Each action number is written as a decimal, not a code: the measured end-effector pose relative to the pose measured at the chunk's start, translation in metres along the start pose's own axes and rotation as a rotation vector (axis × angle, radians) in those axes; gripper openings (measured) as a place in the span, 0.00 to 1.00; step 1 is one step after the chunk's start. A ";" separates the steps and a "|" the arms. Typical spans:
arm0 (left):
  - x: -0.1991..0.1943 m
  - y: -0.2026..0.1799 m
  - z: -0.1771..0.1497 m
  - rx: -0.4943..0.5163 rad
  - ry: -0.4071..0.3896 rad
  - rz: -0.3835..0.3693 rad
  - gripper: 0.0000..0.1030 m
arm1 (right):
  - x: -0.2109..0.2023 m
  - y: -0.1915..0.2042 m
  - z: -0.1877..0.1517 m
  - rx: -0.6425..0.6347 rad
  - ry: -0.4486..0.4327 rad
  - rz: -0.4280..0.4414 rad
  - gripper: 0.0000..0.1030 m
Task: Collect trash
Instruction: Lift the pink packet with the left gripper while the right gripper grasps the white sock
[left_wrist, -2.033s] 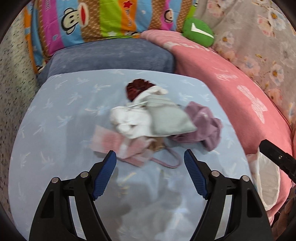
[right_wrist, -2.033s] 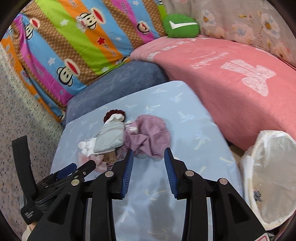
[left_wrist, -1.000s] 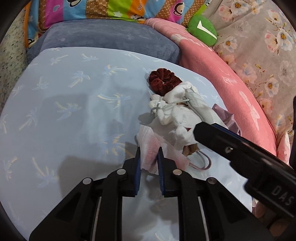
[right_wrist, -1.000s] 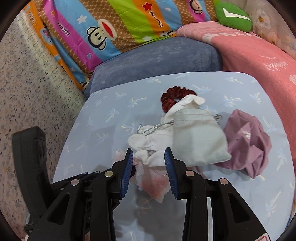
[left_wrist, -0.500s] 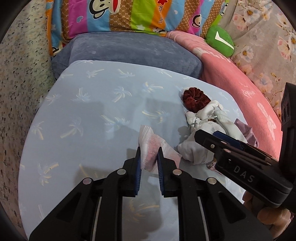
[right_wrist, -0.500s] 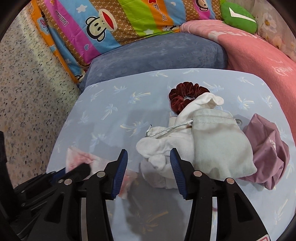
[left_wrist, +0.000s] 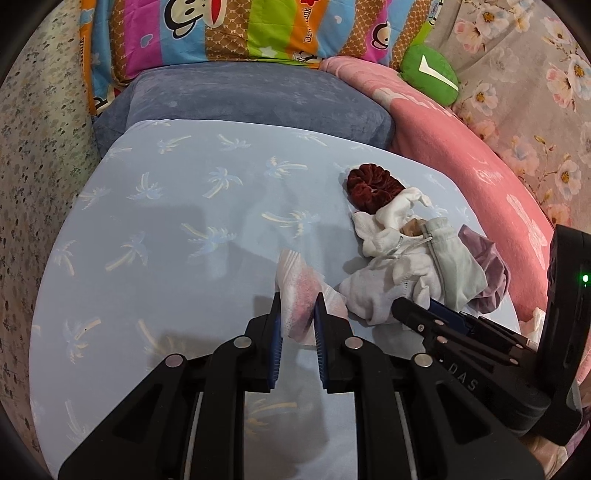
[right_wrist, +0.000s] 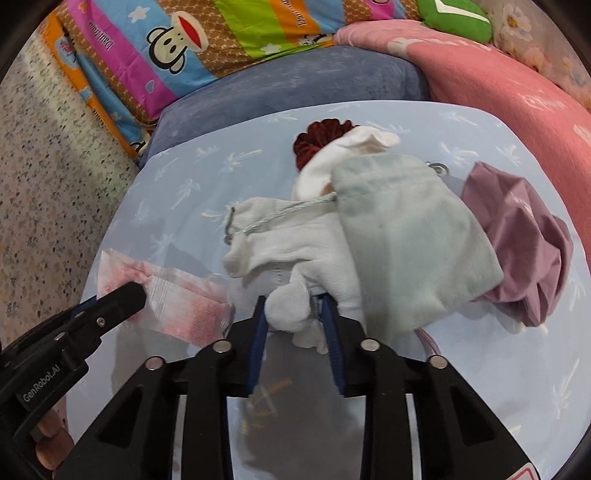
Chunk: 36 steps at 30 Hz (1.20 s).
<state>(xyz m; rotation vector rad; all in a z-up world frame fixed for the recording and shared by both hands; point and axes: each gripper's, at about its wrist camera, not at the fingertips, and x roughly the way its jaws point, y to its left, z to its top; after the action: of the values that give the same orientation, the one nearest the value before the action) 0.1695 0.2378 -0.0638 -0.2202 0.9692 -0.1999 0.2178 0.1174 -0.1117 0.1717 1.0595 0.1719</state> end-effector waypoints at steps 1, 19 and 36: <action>-0.001 -0.002 0.000 0.002 0.000 -0.002 0.15 | -0.002 -0.002 0.000 0.004 -0.002 0.003 0.14; -0.031 -0.057 -0.004 0.087 -0.055 -0.054 0.15 | -0.102 -0.034 -0.003 0.084 -0.169 0.060 0.04; -0.074 -0.156 -0.011 0.244 -0.141 -0.156 0.15 | -0.229 -0.079 -0.013 0.139 -0.381 0.083 0.04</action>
<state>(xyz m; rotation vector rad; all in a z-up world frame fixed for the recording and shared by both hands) 0.1085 0.1064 0.0316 -0.0845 0.7795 -0.4367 0.1017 -0.0098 0.0589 0.3595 0.6848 0.1337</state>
